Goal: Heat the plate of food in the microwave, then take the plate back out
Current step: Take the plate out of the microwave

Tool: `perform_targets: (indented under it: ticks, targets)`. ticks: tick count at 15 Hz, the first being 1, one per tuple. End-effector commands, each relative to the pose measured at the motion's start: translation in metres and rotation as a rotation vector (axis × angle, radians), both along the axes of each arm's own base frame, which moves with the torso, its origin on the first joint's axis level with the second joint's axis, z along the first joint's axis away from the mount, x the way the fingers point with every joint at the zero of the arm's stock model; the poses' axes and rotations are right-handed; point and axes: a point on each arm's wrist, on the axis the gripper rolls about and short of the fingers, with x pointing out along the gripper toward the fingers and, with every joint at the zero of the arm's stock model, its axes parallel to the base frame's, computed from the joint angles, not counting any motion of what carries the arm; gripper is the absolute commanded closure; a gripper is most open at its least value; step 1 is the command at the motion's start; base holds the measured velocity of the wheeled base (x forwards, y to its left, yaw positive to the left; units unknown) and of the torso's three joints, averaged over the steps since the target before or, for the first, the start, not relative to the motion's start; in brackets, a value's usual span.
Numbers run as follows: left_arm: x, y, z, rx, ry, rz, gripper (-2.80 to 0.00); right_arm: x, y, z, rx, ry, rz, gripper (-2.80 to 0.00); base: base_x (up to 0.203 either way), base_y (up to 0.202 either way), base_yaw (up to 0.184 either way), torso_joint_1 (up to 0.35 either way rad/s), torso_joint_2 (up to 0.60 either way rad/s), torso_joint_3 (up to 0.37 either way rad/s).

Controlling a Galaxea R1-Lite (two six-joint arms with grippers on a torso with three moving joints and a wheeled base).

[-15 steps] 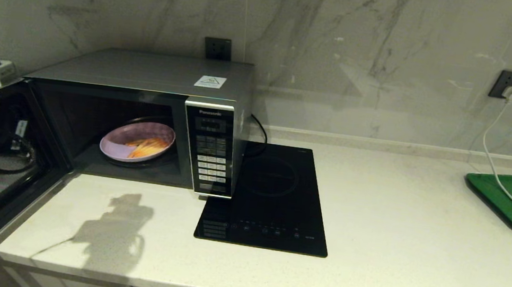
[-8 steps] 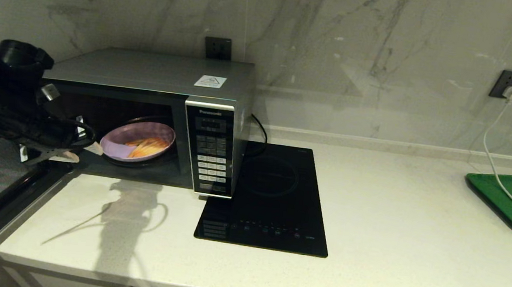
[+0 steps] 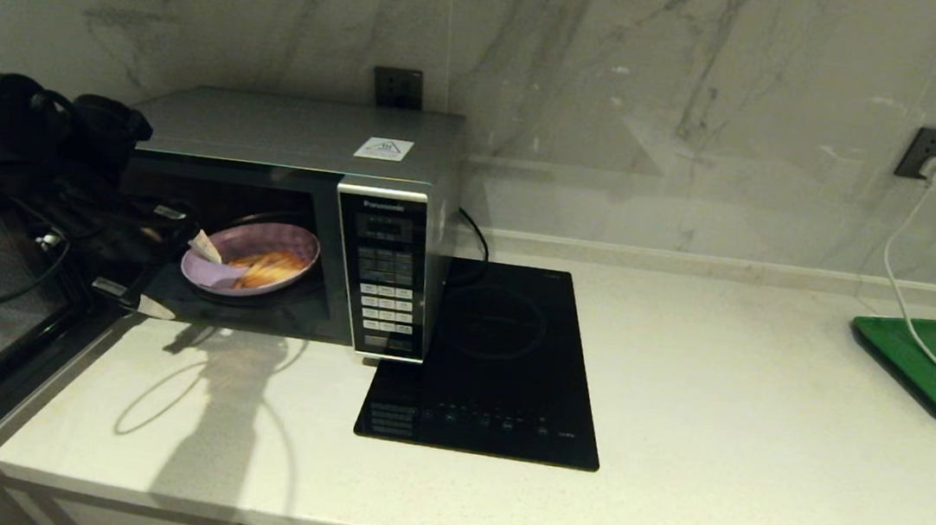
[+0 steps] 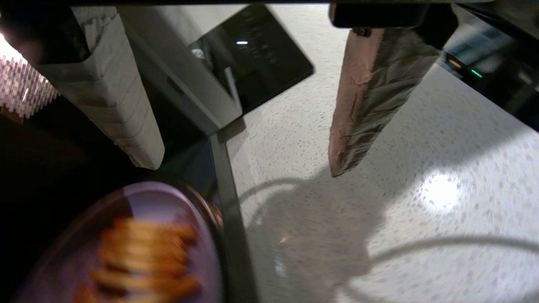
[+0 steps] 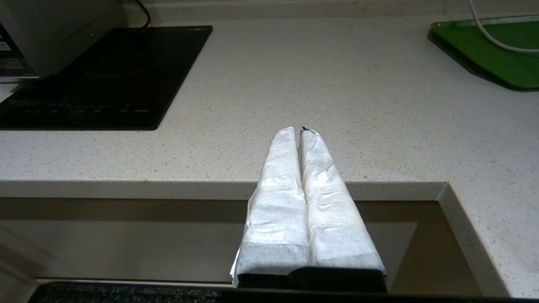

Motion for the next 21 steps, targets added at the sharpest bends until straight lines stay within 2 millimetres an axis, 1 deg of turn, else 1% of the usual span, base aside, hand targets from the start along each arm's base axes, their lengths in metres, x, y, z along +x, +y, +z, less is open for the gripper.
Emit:
perform_targets:
  ticks: [1,4,6,8,12,15,21]
  targets:
    - [0.005,0.016,-0.022,-0.088,0.099,0.116,-2.8,0.0,0.0,0.0,0.0,-0.001,0.0,0.0,0.0,0.0,0.0,0.0,0.0,0.0]
    - [0.001,0.027,-0.025,-0.126,0.126,0.168,-2.8,0.0,0.0,0.0,0.0,-0.001,0.0,0.0,0.0,0.0,0.0,0.0,0.0,0.0]
    - [0.0,0.031,-0.02,-0.157,0.11,0.167,-2.8,0.0,0.0,0.0,0.0,-0.001,0.0,0.0,0.0,0.0,0.0,0.0,0.0,0.0]
    - [-0.004,0.031,-0.013,-0.188,0.087,0.154,-2.8,0.0,0.0,0.0,0.0,-0.001,0.0,0.0,0.0,0.0,0.0,0.0,0.0,0.0]
    - [-0.003,0.03,-0.014,-0.209,0.084,0.129,-2.8,0.0,0.0,0.0,0.0,-0.001,0.0,0.0,0.0,0.0,0.0,0.0,0.0,0.0]
    - [0.002,0.029,-0.02,-0.229,0.087,0.101,-2.8,0.0,0.0,0.0,0.0,-0.001,0.0,0.0,0.0,0.0,0.0,0.0,0.0,0.0]
    - [0.019,0.029,-0.027,-0.217,-0.014,0.017,-2.8,0.0,0.0,0.0,0.0,-0.001,0.0,0.0,0.0,0.0,0.0,0.0,0.0,0.0]
